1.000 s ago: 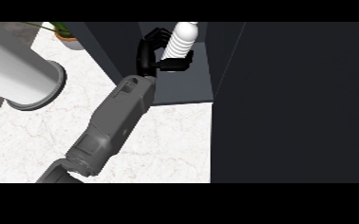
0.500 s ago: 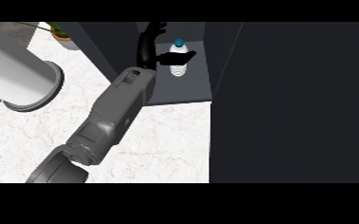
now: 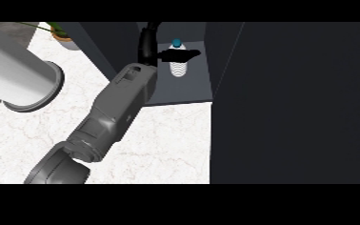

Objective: Pick up the bottled water, place it into the cabinet and close the cabinet

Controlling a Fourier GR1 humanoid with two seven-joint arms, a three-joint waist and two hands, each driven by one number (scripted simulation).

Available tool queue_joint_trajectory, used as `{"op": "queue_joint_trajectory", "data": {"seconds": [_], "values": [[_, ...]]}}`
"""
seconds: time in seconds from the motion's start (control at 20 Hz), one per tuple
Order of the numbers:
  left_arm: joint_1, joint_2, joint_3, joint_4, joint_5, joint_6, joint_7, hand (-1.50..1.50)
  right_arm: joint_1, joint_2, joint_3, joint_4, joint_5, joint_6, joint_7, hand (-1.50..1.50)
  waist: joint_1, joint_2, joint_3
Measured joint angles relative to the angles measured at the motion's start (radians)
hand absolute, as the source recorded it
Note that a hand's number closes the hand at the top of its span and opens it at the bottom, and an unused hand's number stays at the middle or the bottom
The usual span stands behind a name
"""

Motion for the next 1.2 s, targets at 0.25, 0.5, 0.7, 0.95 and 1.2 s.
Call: {"op": "queue_joint_trajectory", "data": {"seconds": [0.25, 0.5, 0.7, 0.95, 1.2], "values": [[0.006, -0.006, 0.016, -0.03, 0.016, -0.062, -0.082, -1.5, -0.008, -0.008, -0.006, -0.003, -0.004, -0.012, 0.01, -1.5, 0.007, -0.005, 0.0], [0.02, -0.008, 0.006, -0.057, 0.051, -0.092, -0.121, -1.5, -0.031, -0.017, -0.019, -0.003, -0.01, -0.025, 0.025, -1.5, 0.009, -0.01, 0.001], [0.055, -0.009, -0.032, -0.118, 0.101, -0.094, -0.121, -1.5, -0.03, -0.019, -0.025, -0.006, -0.016, -0.034, 0.044, -1.5, 0.016, -0.018, 0.001], [0.137, -0.009, -0.127, -0.236, 0.184, -0.087, -0.116, -1.5, -0.046, -0.005, -0.004, -0.009, -0.016, -0.046, 0.059, -1.5, 0.023, -0.024, 0.001], [0.26, -0.009, -0.241, -0.418, 0.233, -0.075, -0.069, -1.5, -0.039, 0.003, -0.019, -0.011, -0.02, -0.056, 0.073, -1.5, 0.05, -0.031, 0.001]]}}
